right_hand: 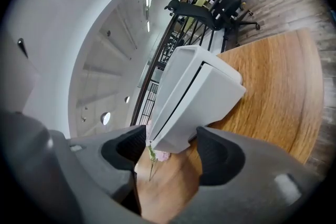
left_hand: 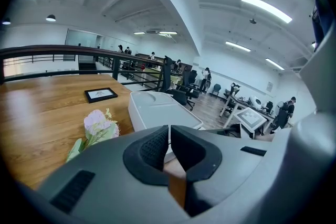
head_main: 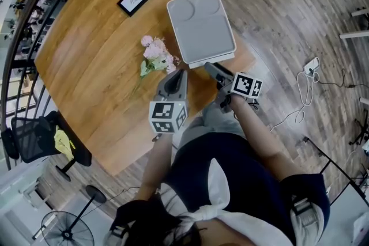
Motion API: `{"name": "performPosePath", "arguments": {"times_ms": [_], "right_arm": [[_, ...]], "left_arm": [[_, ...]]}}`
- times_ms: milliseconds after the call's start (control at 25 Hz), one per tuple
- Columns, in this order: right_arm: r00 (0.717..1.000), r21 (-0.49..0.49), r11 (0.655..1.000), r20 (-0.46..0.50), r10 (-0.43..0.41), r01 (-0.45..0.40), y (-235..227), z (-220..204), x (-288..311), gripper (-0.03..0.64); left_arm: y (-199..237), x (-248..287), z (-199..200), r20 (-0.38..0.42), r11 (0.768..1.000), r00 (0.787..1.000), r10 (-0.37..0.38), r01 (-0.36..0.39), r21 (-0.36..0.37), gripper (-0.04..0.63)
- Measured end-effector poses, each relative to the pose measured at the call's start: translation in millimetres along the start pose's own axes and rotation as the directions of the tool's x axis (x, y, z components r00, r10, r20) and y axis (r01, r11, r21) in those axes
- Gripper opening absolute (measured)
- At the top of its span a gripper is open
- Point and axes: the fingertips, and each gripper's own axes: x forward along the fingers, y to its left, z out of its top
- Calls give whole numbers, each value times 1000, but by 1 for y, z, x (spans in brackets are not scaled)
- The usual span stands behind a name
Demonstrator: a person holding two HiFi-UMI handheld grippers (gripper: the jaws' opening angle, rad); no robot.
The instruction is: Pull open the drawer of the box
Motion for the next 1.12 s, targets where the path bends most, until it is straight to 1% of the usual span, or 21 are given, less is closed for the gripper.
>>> {"name": "performPosePath", "arguments": {"times_ms": [160, 240, 400, 520, 600, 760, 840, 1000, 1120], "right_arm": [[1000, 37, 999, -18, -20, 20, -8, -5, 1, 302], [1000, 66, 998, -7, -20, 21, -12, -5, 2, 302], [1000, 92, 996, 31, 2, -5, -11, 0, 6, 302], [999, 102, 995, 40, 16, -20, -10, 3, 7, 301], [999, 102, 995, 42, 12, -16, -13, 2, 7, 283], [999, 99, 995, 48, -5, 0, -19, -1, 7, 224], [998, 109, 994, 56, 2, -8, -20, -1, 7, 218], [996, 178, 983, 82, 23, -38, -20, -1, 7, 192], [996, 239, 970, 90, 10, -31, -21, -5, 7, 176]], "left_arm": [[-1, 1, -2, -3, 1000, 1000, -1, 1, 1, 29], [-2, 1, -3, -4, 1000, 1000, -2, 2, 3, 29], [-1, 0, -3, -9, 1000, 1000, 1, -1, 4, 29], [-1, -1, -4, -12, 1000, 1000, 6, -6, 2, 29], [-1, -2, -6, -13, 1000, 1000, 6, -6, 1, 29], [-2, -4, -9, -16, 1000, 1000, 4, -4, 6, 29], [-3, -5, -9, -14, 1000, 1000, 1, -1, 9, 29], [-4, -6, -10, -14, 1000, 1000, -1, 2, 6, 29], [-2, -9, -11, -13, 1000, 1000, -2, 2, 1, 29]]}}
